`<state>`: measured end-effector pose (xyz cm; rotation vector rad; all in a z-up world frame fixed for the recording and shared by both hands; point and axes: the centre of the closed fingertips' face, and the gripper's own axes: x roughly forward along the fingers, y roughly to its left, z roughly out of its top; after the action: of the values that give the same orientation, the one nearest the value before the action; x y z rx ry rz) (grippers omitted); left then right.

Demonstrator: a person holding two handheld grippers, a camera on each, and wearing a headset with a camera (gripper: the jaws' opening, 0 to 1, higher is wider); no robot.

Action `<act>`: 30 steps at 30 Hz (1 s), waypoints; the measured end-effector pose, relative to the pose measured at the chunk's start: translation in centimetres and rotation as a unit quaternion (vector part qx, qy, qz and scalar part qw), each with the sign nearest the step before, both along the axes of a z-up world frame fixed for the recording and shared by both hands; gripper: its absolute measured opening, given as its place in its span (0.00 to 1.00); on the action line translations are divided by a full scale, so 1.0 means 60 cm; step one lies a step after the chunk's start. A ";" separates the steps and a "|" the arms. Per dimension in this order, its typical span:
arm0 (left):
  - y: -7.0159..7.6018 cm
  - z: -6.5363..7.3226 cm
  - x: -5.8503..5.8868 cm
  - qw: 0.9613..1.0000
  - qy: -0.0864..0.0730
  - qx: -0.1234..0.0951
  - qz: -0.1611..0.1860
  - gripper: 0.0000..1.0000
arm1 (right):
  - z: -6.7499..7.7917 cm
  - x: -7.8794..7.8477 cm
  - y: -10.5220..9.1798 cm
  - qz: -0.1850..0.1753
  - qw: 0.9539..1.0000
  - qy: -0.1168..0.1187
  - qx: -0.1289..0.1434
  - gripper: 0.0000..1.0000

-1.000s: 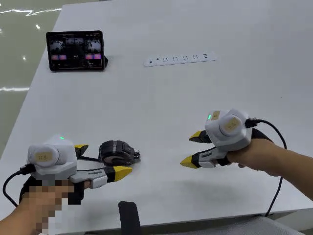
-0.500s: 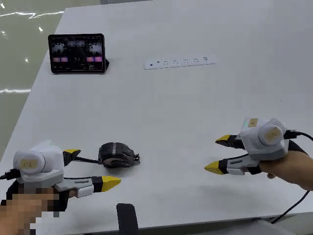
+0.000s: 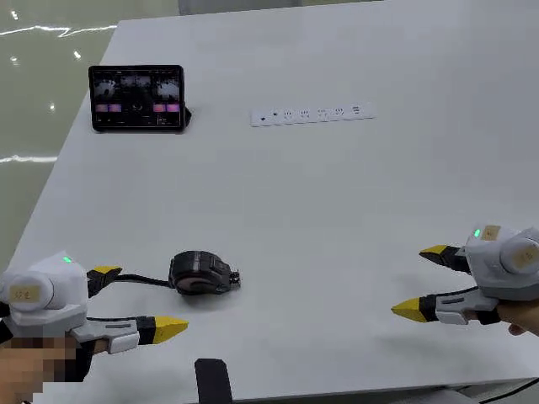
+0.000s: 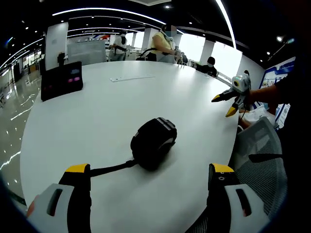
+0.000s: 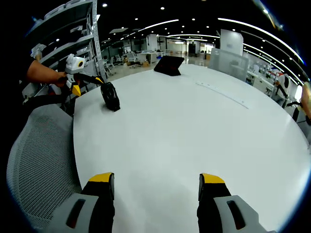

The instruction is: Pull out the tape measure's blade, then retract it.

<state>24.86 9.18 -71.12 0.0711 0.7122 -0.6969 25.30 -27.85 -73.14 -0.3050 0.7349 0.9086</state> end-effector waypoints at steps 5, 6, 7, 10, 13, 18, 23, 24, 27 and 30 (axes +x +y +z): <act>0.005 0.003 -0.002 1.000 -0.004 -0.001 -0.002 0.99 | -0.001 -0.003 -0.035 -0.017 1.000 -0.001 -0.004 0.77; 0.007 0.003 -0.002 1.000 -0.003 -0.002 -0.002 0.99 | -0.002 -0.004 -0.041 -0.020 1.000 -0.001 -0.005 0.80; 0.008 0.004 -0.003 1.000 -0.003 -0.003 -0.001 0.99 | -0.001 -0.004 -0.047 -0.022 1.000 -0.001 -0.004 0.81; 0.014 0.004 -0.003 1.000 -0.007 0.001 0.000 0.99 | -0.001 -0.007 -0.065 -0.031 1.000 0.000 -0.002 0.86; 0.018 0.003 -0.003 1.000 -0.008 0.003 0.000 0.99 | 0.002 -0.010 -0.075 -0.030 1.000 -0.001 -0.001 0.91; 0.021 -0.001 -0.008 1.000 0.000 0.011 -0.010 0.99 | 0.018 -0.008 -0.082 -0.031 0.999 -0.011 0.006 0.99; 0.029 -0.004 -0.005 1.000 0.001 0.020 -0.013 0.99 | 0.024 -0.007 -0.086 -0.027 1.000 -0.013 0.007 0.99; 0.030 -0.003 -0.004 1.000 0.002 0.018 -0.013 0.99 | 0.025 -0.008 -0.087 -0.028 0.999 -0.014 0.007 0.99; 0.030 0.000 -0.001 1.000 -0.001 0.017 -0.013 0.99 | 0.022 -0.011 -0.089 -0.028 1.000 -0.011 0.002 0.99; 0.030 0.000 -0.001 1.000 0.001 0.018 -0.016 0.99 | 0.017 -0.015 -0.091 -0.027 1.000 -0.009 -0.006 0.99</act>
<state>24.77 10.96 -71.13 0.1139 0.7269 -0.7145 24.42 -33.29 -72.13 -0.3016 0.7281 0.8497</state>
